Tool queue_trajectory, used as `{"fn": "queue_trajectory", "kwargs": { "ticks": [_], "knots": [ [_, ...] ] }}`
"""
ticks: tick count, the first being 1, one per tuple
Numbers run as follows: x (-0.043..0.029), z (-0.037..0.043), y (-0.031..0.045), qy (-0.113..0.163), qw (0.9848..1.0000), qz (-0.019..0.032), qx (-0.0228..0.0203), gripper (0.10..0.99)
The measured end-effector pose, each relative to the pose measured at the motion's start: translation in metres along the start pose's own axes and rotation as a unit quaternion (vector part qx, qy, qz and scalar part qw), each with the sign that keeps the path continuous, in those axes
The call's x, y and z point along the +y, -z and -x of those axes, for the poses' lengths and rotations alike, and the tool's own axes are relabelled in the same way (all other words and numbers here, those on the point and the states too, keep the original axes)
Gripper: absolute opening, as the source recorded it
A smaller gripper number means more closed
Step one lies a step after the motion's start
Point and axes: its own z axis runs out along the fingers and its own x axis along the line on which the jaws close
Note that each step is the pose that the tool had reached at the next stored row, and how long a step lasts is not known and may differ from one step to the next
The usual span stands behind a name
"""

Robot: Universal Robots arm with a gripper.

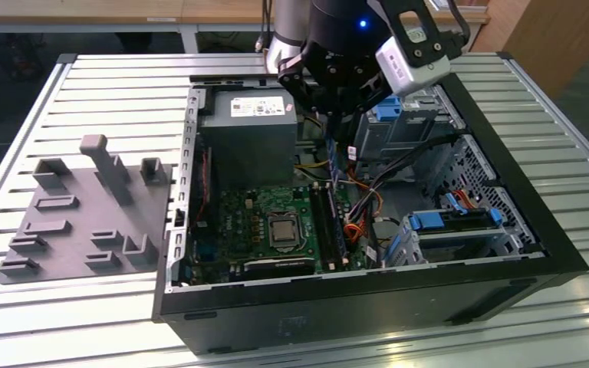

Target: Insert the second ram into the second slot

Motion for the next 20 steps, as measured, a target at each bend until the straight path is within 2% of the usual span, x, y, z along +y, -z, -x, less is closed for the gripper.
{"fn": "queue_trajectory", "kwargs": {
  "ticks": [20],
  "knots": [
    [-0.0002,0.0000,-0.0054,0.000,1.0000,0.0000,0.0000,0.114]
  ]
}}
